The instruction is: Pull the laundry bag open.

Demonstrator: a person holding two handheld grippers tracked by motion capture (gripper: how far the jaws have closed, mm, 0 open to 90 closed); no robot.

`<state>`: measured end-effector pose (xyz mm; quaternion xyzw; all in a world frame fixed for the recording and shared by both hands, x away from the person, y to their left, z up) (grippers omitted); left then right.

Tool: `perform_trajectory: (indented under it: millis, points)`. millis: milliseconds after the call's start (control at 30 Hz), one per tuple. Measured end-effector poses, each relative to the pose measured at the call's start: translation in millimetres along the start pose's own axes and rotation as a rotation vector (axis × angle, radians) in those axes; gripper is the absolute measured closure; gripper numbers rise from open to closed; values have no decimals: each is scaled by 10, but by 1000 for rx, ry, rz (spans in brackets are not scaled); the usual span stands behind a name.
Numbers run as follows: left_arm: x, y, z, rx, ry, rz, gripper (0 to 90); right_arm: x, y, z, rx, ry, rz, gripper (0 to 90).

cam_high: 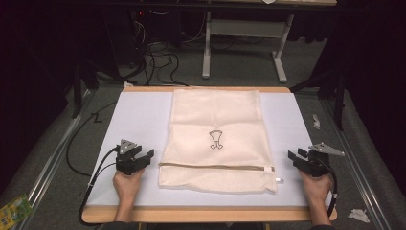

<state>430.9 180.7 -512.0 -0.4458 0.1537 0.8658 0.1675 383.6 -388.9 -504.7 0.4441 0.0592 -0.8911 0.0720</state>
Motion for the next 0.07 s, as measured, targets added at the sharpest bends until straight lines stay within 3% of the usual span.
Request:
perform_trajectory:
  millis: [67]
  points:
    - [2, 9, 5, 0, 7, -7, 418, 3, 0, 4, 7, 5, -3, 498]
Point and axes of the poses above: each handheld gripper's, and its own axes: z roughly backward along the jaws, x roughly out of its underside, y roughly to its right, the point moved 5 cm from there along -z, roughly forward along the jaws, and after that the axes turned 1 degree about x, right-handed, at the moved point
